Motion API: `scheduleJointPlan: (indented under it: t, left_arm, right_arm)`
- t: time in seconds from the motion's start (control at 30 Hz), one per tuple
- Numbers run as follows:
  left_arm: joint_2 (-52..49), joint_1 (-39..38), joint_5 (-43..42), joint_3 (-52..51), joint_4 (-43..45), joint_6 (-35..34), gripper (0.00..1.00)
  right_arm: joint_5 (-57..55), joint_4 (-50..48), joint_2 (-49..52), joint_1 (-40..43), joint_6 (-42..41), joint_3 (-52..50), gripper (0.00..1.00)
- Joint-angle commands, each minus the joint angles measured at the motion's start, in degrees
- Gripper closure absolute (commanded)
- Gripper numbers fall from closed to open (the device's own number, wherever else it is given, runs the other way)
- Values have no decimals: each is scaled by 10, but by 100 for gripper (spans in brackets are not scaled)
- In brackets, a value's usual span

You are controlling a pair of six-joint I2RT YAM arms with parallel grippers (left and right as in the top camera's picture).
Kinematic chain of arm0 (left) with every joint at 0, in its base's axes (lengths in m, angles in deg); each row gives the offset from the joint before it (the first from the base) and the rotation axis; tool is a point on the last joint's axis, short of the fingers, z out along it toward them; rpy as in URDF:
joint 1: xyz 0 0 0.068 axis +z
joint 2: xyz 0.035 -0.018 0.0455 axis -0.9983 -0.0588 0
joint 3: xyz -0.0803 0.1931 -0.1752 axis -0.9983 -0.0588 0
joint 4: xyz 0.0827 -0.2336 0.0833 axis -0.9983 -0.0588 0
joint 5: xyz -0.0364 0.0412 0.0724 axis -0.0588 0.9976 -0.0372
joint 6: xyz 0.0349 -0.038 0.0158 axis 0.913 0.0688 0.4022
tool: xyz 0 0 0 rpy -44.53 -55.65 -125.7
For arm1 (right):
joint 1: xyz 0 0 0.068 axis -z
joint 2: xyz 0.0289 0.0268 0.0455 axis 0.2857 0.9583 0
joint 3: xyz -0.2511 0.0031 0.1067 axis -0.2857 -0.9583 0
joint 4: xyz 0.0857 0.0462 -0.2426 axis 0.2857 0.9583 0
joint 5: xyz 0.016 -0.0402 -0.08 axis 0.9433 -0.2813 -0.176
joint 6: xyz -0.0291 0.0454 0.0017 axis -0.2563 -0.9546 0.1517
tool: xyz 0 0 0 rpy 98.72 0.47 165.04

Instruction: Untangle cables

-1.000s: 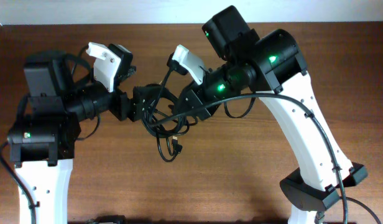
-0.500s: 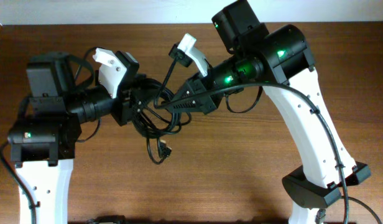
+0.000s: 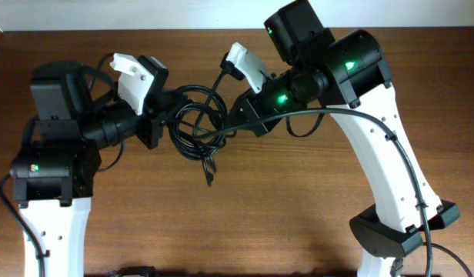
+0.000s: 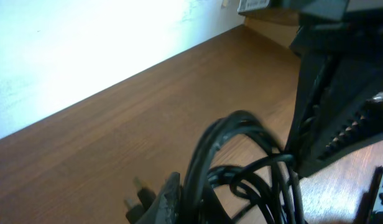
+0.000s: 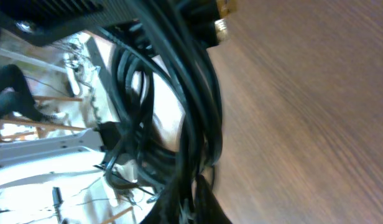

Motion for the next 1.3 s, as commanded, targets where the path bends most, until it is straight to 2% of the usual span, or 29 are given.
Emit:
scheduleJointPlan:
  t: [0.0, 0.07, 0.27, 0.53, 0.57, 0.6, 0.63, 0.67, 0.73, 0.83, 1.03, 1.1, 1.27]
  left_arm:
    - [2, 3, 0, 9, 12, -37, 100]
    - [2, 3, 0, 9, 12, -37, 100]
    - [2, 3, 0, 9, 12, -37, 100]
    - [3, 6, 0, 9, 11, -37, 100]
    - [3, 13, 0, 9, 11, -41, 100]
    - [3, 18, 0, 9, 12, -50, 100]
    - [3, 19, 0, 9, 11, -51, 99]
    - [3, 19, 0, 9, 12, -58, 99]
    - [3, 19, -1, 9, 12, -82, 99]
    - [3, 19, -2, 9, 12, -82, 99]
    - [4, 19, -2, 9, 27, -114, 100]
    - [4, 19, -2, 9, 53, -152, 100]
    - [6, 19, -2, 9, 156, -247, 100]
  right_arm:
    - [-53, 0, -14, -2, 7, 11, 96]
    - [-55, 0, -13, -2, 30, 11, 96]
    - [-275, -3, -13, 11, 29, 11, 96]
    - [-306, -17, -13, 116, -25, 11, 96]
    - [-285, -12, -13, 135, -38, 11, 86]
    - [-246, -3, -13, 143, -33, 11, 60]
    - [-222, 3, -13, 145, -15, 11, 55]
    - [-195, 14, -13, 144, 15, 11, 55]
    - [-183, 19, -13, 139, 19, 11, 55]
    - [-183, 19, -13, 133, 19, 11, 55]
    - [-45, 19, -13, 131, 19, 11, 55]
    - [5, 19, -13, 122, 19, 10, 55]
    - [-7, 19, -12, 63, 40, 10, 49]
